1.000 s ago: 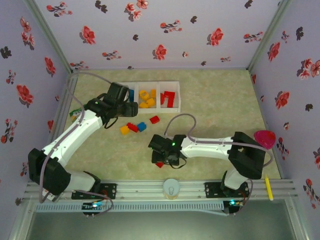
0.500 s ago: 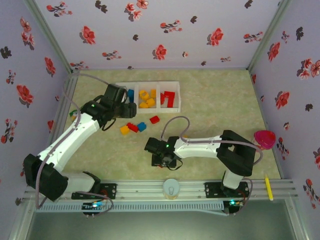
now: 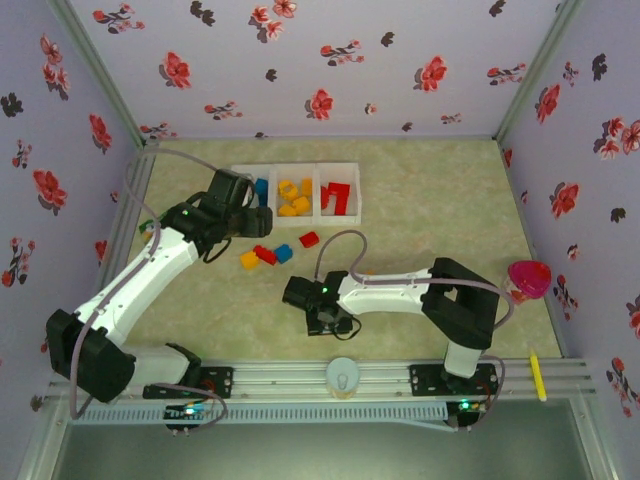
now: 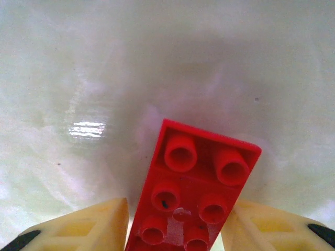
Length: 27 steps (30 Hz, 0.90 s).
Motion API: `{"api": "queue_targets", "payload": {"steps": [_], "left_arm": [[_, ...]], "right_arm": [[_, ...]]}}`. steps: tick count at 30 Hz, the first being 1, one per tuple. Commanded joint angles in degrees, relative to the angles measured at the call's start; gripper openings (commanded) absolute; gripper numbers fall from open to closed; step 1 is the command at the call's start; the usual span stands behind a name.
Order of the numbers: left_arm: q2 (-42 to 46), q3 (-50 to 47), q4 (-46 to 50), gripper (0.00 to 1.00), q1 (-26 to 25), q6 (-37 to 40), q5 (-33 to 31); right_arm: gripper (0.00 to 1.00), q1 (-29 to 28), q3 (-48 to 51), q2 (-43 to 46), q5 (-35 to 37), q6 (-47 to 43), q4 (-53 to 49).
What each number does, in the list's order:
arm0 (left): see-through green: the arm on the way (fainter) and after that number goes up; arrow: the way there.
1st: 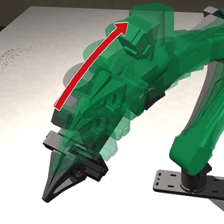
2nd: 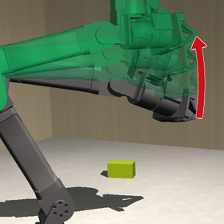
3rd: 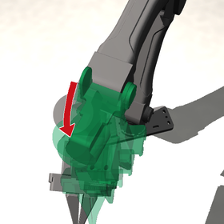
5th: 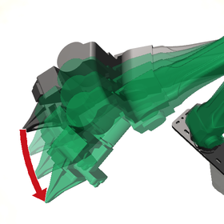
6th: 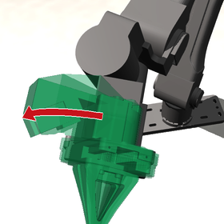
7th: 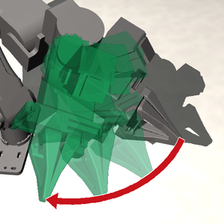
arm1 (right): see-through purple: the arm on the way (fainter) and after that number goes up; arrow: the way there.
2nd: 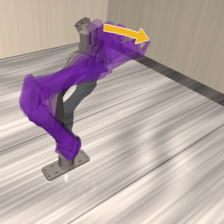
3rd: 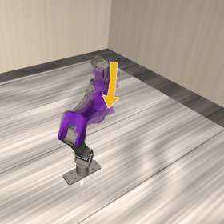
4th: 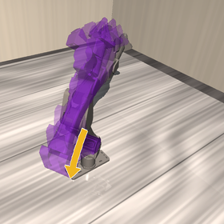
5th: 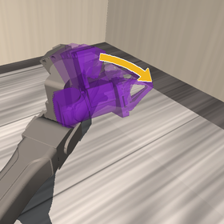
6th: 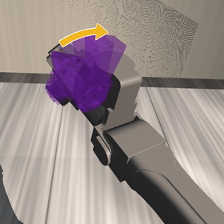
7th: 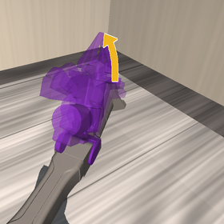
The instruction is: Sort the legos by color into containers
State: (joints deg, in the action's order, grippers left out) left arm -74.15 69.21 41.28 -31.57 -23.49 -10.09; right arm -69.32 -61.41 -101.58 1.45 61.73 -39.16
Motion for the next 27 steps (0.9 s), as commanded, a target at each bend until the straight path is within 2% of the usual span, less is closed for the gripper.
{"api": "queue_targets", "payload": {"steps": [1, 8, 16, 23, 27], "left_arm": [[1.5, -0.4, 1.2, 0.76, 0.4, -0.1, -0.2], [1.6, -0.6, 1.3, 0.75, 0.4, -0.2, -0.2], [1.8, -0.3, 1.2, 0.75, 0.3, -0.3, -0.2], [2.2, -0.2, 1.5, 0.75, 0.3, 0.4, -0.5], [2.3, 0.4, 2.4, 0.75, 0.4, 0.8, -0.4]], "right_arm": [[0.46, -0.1, -1.2, -1.1, 3.9, -1.7, 0.3], [0.37, 0.1, -1.7, -0.1, 5.0, -2.7, -1.1], [0.34, 1.3, -2.9, 2.4, 6.9, -6.1, -2.7], [0.34, 7.1, -6.0, 7.0, 9.1, -15.2, -3.3], [0.33, 11.7, -11.1, 7.2, 11.4, -21.8, -4.6]]}}
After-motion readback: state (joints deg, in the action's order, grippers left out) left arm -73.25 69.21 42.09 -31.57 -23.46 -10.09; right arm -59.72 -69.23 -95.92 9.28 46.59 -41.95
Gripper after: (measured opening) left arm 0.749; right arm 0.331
